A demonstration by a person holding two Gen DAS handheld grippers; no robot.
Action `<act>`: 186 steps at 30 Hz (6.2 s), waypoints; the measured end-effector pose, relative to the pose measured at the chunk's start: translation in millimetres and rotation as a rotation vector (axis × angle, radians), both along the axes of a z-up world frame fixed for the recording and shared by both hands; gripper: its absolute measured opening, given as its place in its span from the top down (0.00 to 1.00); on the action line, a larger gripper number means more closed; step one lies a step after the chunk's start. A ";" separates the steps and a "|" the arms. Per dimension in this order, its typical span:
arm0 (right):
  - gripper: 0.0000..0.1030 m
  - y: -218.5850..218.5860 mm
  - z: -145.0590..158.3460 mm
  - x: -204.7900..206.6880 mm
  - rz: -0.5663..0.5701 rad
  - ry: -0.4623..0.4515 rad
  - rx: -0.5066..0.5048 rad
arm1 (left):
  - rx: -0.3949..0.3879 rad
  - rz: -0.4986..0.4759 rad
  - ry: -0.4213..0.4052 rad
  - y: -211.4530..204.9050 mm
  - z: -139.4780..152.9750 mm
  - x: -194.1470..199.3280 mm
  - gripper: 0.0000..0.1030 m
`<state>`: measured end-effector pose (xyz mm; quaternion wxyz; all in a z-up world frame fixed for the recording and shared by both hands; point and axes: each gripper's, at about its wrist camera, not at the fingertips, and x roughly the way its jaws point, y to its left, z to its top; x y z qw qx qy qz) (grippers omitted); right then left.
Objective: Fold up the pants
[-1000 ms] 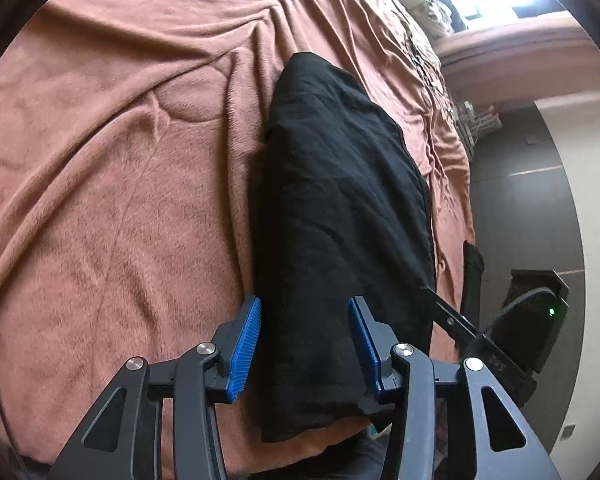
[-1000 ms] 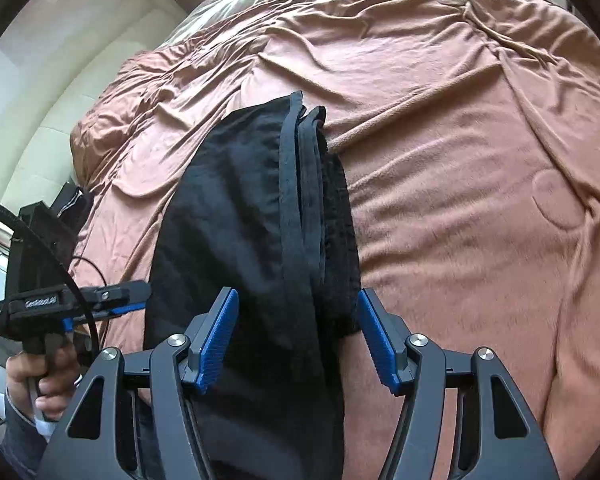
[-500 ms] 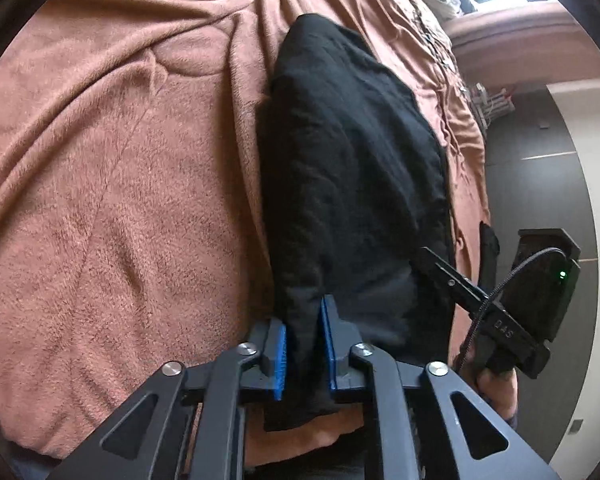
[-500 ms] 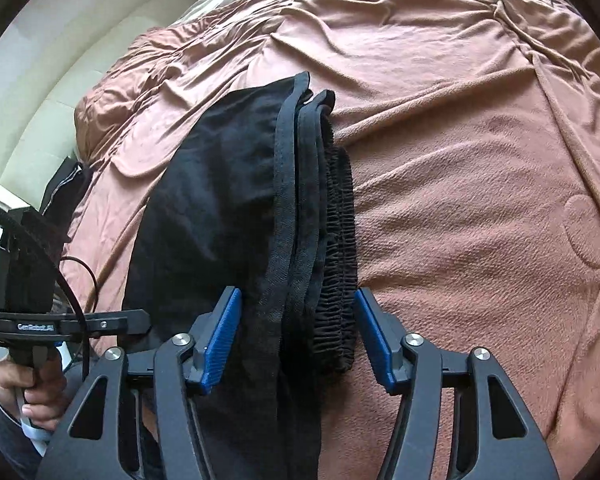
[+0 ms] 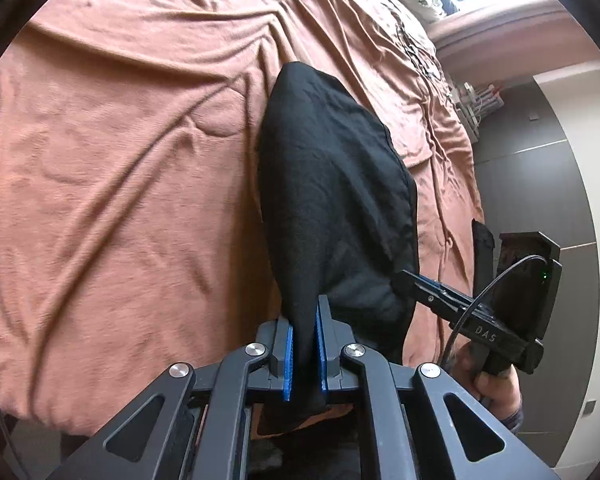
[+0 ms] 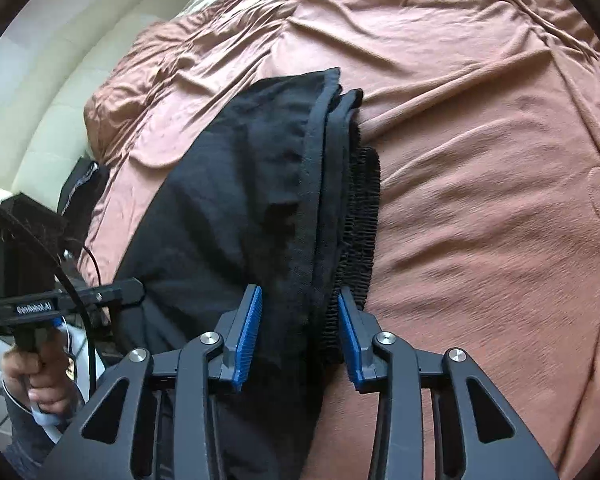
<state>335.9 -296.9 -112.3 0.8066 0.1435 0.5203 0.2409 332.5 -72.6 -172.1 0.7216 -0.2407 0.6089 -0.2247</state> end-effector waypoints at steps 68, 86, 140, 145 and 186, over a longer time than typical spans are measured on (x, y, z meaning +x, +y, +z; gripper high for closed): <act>0.83 7.6 -3.0 -45.8 -0.132 0.007 0.175 | 0.049 0.022 -0.070 42.5 -17.3 38.2 0.60; 0.44 3.1 -27.9 16.0 -0.112 0.030 0.233 | -0.005 0.039 -0.060 47.5 -22.0 60.7 0.58; 0.76 19.3 -35.0 24.5 0.001 -0.052 0.291 | -0.078 0.001 -0.100 31.4 -31.3 78.6 0.81; 0.78 23.1 -21.3 7.9 0.003 -0.117 0.273 | -0.081 -0.001 -0.138 32.9 -19.2 72.4 0.92; 0.80 70.2 140.4 -216.7 0.047 -0.582 0.084 | -0.131 0.093 -0.563 113.6 171.9 -72.8 0.93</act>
